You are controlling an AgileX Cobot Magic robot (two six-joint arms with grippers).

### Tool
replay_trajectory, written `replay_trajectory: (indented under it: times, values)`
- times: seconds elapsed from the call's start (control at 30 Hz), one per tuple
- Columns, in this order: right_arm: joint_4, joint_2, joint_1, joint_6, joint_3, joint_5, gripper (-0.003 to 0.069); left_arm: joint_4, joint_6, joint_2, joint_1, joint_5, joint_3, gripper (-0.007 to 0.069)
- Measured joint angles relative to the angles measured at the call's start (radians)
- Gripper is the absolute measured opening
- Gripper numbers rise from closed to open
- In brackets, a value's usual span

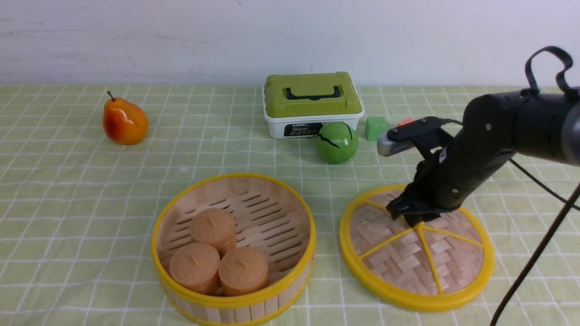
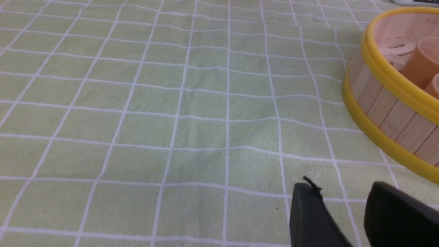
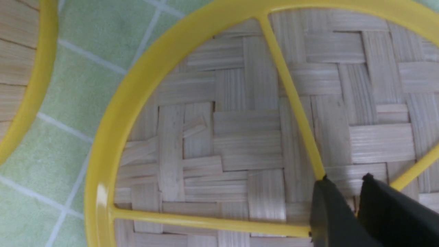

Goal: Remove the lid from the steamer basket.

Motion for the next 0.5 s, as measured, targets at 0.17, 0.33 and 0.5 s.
replay_trajectory:
  times: [0.17, 0.33, 0.5]
  values:
    - [0.001, 0.004, 0.000, 0.036, -0.010, 0.010, 0.0229, 0.000, 0.000, 0.000, 0.000, 0.000, 0.000, 0.0239]
    - [-0.012, -0.077, 0.000, 0.040, -0.060, 0.177, 0.0424, 0.000, 0.000, 0.000, 0.000, 0.000, 0.000, 0.0239]
    - [-0.049, -0.303, 0.000, 0.021, -0.056, 0.321, 0.0485, 0.000, 0.000, 0.000, 0.000, 0.000, 0.000, 0.0239]
